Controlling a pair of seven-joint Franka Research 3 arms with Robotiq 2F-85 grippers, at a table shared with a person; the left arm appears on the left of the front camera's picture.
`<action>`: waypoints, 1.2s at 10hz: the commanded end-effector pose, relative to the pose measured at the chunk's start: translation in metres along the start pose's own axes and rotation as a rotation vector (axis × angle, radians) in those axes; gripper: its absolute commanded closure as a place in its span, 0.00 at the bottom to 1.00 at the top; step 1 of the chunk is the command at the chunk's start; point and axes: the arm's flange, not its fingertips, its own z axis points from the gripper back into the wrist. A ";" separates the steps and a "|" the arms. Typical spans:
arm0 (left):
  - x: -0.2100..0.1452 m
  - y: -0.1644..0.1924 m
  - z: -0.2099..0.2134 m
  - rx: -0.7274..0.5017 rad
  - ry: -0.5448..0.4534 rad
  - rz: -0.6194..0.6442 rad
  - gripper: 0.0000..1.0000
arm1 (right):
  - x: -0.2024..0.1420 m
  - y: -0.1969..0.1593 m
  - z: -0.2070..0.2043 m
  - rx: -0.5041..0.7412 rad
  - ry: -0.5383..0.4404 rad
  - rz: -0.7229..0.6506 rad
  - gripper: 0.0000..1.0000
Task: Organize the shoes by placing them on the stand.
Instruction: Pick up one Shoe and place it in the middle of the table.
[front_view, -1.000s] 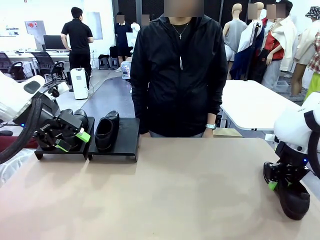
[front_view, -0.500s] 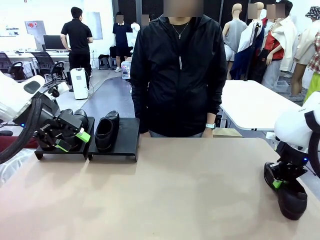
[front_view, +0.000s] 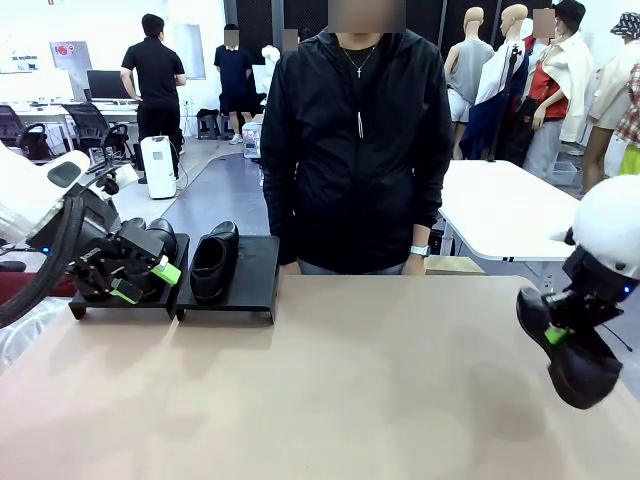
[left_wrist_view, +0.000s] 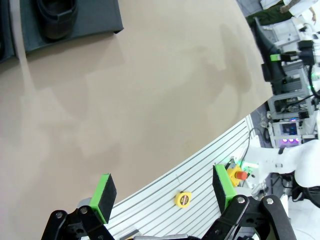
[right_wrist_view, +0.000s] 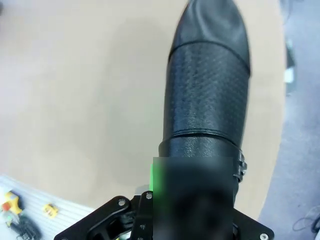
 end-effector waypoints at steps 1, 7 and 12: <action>-0.007 0.002 -0.005 -0.021 -0.020 -0.010 0.00 | -0.035 0.073 0.028 0.163 -0.042 0.149 1.00; -0.007 0.002 -0.005 -0.021 -0.020 -0.010 0.00 | -0.023 0.258 -0.053 0.426 0.106 0.403 1.00; -0.007 0.002 -0.005 -0.021 -0.020 -0.010 0.00 | -0.014 0.335 -0.092 0.408 0.145 0.209 1.00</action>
